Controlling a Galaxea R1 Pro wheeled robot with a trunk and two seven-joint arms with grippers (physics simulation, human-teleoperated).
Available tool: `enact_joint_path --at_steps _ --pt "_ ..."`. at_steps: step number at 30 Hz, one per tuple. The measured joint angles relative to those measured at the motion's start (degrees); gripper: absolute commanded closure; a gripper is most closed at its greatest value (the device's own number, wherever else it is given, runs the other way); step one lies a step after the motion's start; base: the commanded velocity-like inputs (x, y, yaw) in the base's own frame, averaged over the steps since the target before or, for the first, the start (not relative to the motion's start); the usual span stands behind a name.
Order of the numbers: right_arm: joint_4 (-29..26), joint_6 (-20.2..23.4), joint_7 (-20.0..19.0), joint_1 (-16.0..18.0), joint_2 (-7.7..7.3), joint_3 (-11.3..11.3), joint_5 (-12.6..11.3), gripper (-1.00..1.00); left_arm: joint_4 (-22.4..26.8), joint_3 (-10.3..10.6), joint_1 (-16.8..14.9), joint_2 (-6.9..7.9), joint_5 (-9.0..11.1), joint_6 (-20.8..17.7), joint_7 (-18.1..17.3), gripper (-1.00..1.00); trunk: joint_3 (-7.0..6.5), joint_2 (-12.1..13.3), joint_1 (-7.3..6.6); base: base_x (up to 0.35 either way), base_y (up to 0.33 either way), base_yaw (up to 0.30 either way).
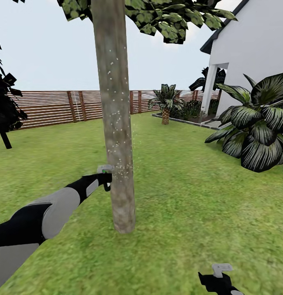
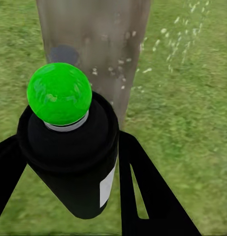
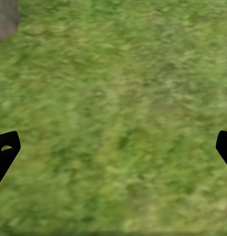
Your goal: In the garden, pick up the pesticide atomizer on the floor and spray pesticide onto both trees until each tree trunk is fully covered.
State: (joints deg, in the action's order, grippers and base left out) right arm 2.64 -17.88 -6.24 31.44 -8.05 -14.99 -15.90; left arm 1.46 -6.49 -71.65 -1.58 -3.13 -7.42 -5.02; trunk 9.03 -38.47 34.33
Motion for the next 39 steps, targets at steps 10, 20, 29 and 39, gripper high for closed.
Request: enact_joint_path --at_steps 10,20,29,39 --pt "0.03 -0.09 -0.12 0.00 0.00 0.09 -0.02 -1.00 0.02 0.04 8.06 -0.17 0.08 5.43 -0.01 1.00 0.01 0.00 0.00 0.000 0.000 0.000" --pt "0.10 -0.16 -0.10 -2.10 -0.13 0.19 -0.17 -1.00 0.17 -0.01 13.85 -0.18 0.13 8.95 -0.11 1.00 0.00 0.00 0.00 0.000 0.003 0.000" --pt "0.07 -0.15 -0.11 -2.38 -0.14 0.22 -0.18 -1.00 0.17 -0.02 14.30 -0.18 0.12 9.01 -0.09 1.00 0.00 -0.01 0.00 0.006 0.233 0.000" --pt "0.07 -0.16 -0.11 -2.39 -0.14 0.25 -0.18 -1.00 0.25 -0.02 14.30 -0.10 0.04 9.01 -0.09 1.00 0.00 -0.01 -0.02 0.144 0.323 -0.032"
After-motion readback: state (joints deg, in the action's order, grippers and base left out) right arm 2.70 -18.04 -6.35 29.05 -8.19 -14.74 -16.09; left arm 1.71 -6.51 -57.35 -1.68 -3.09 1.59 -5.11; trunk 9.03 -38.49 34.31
